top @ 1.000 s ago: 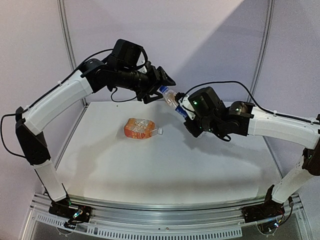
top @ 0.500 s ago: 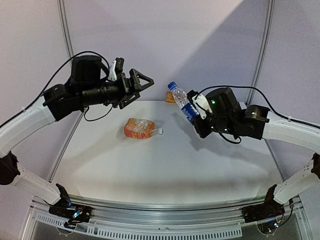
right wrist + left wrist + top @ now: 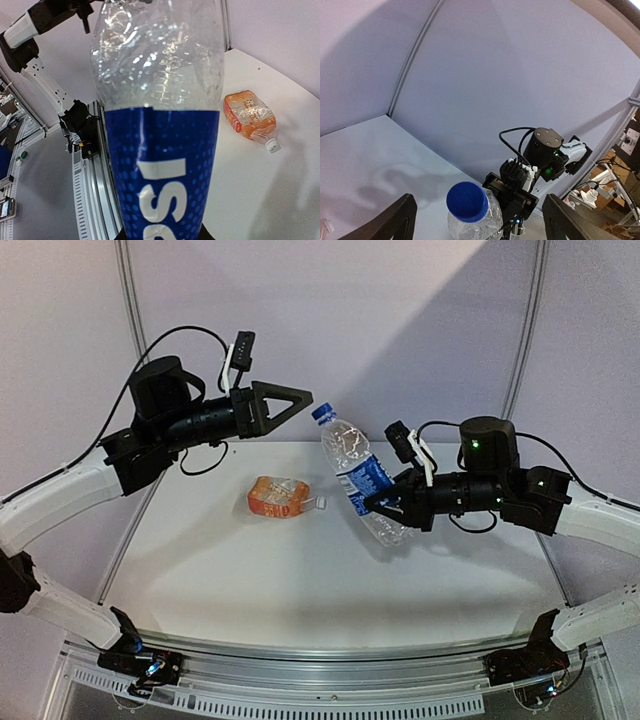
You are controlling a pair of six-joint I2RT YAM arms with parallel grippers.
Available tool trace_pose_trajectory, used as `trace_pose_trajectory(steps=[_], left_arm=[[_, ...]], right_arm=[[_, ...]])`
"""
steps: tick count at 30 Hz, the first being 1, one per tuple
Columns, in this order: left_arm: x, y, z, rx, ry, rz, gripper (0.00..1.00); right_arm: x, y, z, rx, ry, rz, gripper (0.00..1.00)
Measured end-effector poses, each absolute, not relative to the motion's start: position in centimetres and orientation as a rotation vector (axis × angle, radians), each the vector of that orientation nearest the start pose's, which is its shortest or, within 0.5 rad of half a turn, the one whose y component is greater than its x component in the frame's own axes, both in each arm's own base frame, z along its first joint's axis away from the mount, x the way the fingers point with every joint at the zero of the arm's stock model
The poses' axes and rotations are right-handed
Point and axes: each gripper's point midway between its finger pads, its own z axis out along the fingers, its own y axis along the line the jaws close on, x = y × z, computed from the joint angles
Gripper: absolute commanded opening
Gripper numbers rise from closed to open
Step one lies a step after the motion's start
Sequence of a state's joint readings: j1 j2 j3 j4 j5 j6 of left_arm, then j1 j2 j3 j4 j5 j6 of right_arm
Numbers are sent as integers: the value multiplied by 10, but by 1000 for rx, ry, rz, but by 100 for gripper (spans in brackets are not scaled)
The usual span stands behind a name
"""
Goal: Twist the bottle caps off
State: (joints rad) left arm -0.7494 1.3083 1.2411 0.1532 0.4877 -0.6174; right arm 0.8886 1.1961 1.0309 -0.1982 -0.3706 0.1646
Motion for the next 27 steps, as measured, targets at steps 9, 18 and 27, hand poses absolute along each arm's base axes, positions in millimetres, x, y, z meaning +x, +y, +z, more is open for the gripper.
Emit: trace_pose_trajectory(steps=[9, 18, 27], left_arm=[[255, -375, 433, 695, 1565, -1518, 65], [252, -379, 435, 730, 1555, -1545, 62], [262, -383, 420, 706, 1616, -1522, 77]], right_arm=[[189, 350, 300, -999, 1791, 1123, 0], [187, 351, 301, -995, 1797, 1144, 0], [187, 350, 301, -996, 1796, 1149, 0]])
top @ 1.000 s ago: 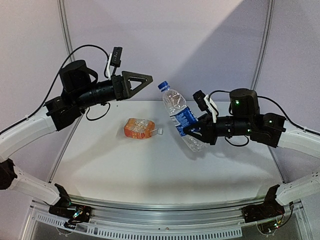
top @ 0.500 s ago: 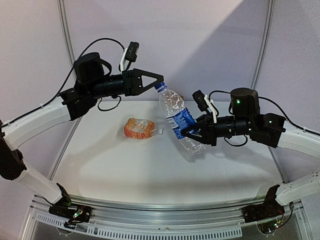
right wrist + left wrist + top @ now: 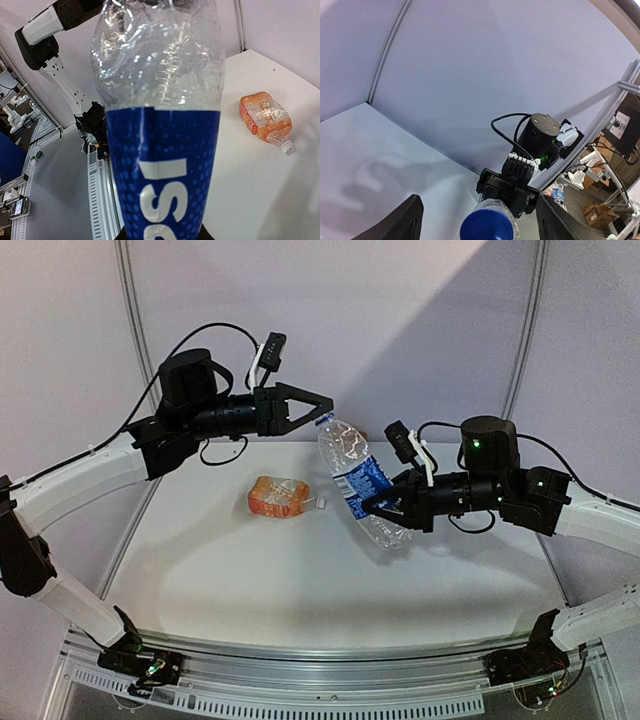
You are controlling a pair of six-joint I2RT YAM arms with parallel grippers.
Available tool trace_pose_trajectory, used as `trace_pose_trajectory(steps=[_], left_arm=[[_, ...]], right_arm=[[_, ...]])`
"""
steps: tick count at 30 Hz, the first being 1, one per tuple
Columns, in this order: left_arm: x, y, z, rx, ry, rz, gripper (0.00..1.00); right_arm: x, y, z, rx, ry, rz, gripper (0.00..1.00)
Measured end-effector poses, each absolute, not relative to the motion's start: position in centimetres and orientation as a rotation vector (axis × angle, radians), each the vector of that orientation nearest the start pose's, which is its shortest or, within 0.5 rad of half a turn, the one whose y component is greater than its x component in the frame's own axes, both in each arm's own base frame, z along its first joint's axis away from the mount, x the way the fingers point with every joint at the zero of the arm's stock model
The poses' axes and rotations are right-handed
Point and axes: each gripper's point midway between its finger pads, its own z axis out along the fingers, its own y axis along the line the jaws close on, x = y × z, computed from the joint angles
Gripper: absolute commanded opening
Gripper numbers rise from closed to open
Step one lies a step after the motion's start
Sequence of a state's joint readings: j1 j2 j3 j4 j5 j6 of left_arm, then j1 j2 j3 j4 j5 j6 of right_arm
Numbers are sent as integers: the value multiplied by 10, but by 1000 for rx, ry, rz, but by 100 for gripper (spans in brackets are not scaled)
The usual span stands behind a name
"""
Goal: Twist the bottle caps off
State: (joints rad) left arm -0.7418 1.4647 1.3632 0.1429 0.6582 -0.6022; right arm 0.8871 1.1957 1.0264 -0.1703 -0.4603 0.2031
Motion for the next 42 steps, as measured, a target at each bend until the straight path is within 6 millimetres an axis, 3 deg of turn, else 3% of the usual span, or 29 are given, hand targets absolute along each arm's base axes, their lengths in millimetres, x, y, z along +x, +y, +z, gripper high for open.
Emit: trace_pose_trajectory(steps=[7, 13, 19, 34, 42], left_arm=[[266, -382, 419, 686, 1627, -1506, 46], [265, -382, 420, 685, 1629, -1509, 34], [277, -384, 416, 603, 1715, -1497, 32], [320, -374, 393, 89, 2052, -1364, 25], [332, -377, 376, -50, 2156, -1276, 26]], right_arm=[[186, 351, 301, -997, 1796, 1153, 0], [187, 351, 301, -991, 1801, 1157, 0], [198, 347, 297, -957, 1826, 1085, 0], [250, 341, 282, -876, 1919, 744, 0], [260, 339, 261, -887, 1976, 591, 0]])
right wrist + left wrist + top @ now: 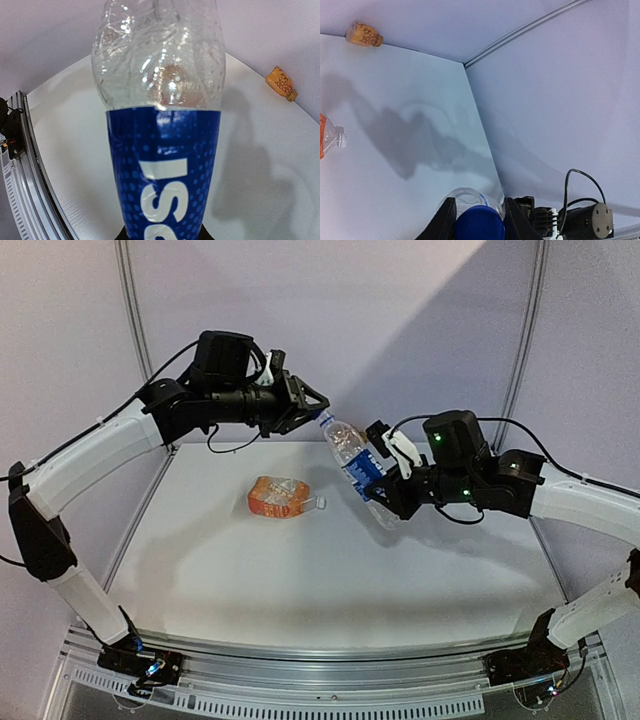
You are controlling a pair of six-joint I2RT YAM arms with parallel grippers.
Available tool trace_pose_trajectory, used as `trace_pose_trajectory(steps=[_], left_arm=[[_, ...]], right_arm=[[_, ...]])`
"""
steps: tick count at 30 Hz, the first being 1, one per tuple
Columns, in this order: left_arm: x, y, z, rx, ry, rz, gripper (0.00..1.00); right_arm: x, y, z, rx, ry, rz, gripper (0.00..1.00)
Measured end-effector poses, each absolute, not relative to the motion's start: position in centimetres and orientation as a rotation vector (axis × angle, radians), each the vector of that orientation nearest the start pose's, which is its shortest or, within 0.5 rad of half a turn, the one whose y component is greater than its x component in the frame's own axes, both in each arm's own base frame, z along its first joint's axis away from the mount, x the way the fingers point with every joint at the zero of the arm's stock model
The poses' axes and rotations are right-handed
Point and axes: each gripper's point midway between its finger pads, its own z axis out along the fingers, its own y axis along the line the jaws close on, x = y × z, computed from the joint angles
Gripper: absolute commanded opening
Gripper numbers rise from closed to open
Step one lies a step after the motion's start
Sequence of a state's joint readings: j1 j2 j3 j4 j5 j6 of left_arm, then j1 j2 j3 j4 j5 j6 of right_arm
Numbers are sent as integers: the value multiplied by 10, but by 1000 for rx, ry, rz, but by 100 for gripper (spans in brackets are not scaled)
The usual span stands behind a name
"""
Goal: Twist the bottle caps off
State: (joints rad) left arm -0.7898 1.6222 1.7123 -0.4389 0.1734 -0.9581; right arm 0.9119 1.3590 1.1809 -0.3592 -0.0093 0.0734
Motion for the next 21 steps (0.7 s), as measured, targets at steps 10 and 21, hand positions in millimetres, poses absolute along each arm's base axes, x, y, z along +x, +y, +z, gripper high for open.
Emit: trace_pose_trajectory(steps=[10, 21], left_arm=[[336, -360, 352, -100, 2220, -1123, 26], [315, -312, 241, -98, 2386, -821, 28]], right_arm=[[269, 329, 259, -825, 1990, 510, 0], [274, 308, 256, -731, 2002, 433, 0]])
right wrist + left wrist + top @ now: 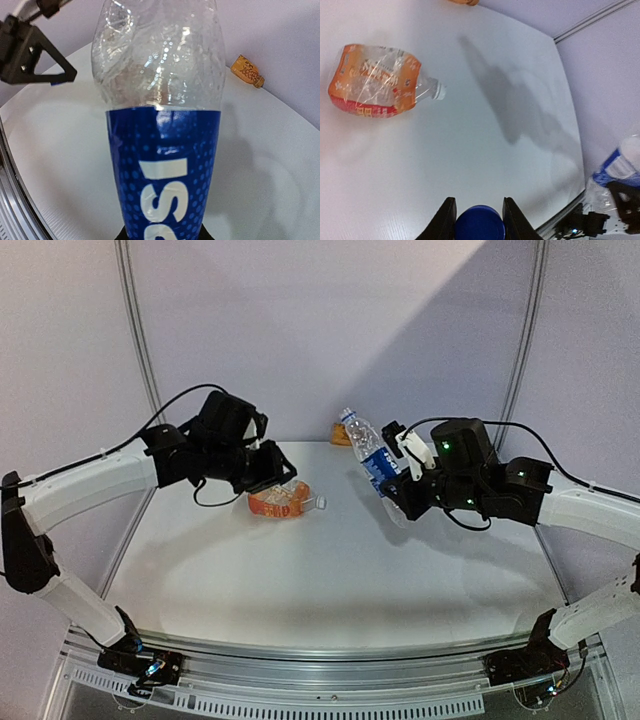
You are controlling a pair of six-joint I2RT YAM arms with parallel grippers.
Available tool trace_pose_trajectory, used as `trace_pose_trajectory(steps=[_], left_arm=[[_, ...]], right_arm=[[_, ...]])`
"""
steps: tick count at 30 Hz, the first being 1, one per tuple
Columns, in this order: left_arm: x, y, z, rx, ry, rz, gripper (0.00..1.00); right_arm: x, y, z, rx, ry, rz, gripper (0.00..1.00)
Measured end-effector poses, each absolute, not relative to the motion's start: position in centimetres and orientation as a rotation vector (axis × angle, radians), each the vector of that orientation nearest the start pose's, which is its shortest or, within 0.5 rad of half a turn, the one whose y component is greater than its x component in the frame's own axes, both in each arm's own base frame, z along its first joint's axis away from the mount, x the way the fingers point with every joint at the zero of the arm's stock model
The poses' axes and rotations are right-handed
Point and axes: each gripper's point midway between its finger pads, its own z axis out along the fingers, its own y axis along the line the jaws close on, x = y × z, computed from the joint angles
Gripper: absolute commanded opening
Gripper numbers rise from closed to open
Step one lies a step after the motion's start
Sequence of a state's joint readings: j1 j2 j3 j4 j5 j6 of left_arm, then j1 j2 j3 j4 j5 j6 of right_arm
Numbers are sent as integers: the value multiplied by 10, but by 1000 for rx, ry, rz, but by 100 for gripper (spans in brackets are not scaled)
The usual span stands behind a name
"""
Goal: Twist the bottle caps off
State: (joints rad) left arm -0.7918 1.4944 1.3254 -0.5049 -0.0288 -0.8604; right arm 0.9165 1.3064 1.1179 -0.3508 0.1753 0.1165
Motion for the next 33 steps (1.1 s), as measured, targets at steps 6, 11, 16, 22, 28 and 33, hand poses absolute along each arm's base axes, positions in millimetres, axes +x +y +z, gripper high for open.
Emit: trace_pose_trajectory(steps=[6, 11, 16, 22, 28, 33], left_arm=[[301, -287, 160, -90, 2487, -656, 27], [299, -275, 126, -66, 2482, -587, 27], [305, -272, 104, -42, 2452, -548, 27], [309, -272, 65, -2, 2481, -478, 28], [310, -268, 42, 24, 2502, -407, 36], [312, -269, 43, 40, 2489, -408, 42]], right_arm=[[274, 306, 262, -714, 1989, 434, 0], [273, 303, 263, -702, 1986, 437, 0], [272, 301, 264, -697, 1986, 440, 0], [271, 299, 266, -686, 1981, 442, 0], [271, 296, 269, -670, 1979, 440, 0], [271, 296, 269, -662, 1980, 445, 0]])
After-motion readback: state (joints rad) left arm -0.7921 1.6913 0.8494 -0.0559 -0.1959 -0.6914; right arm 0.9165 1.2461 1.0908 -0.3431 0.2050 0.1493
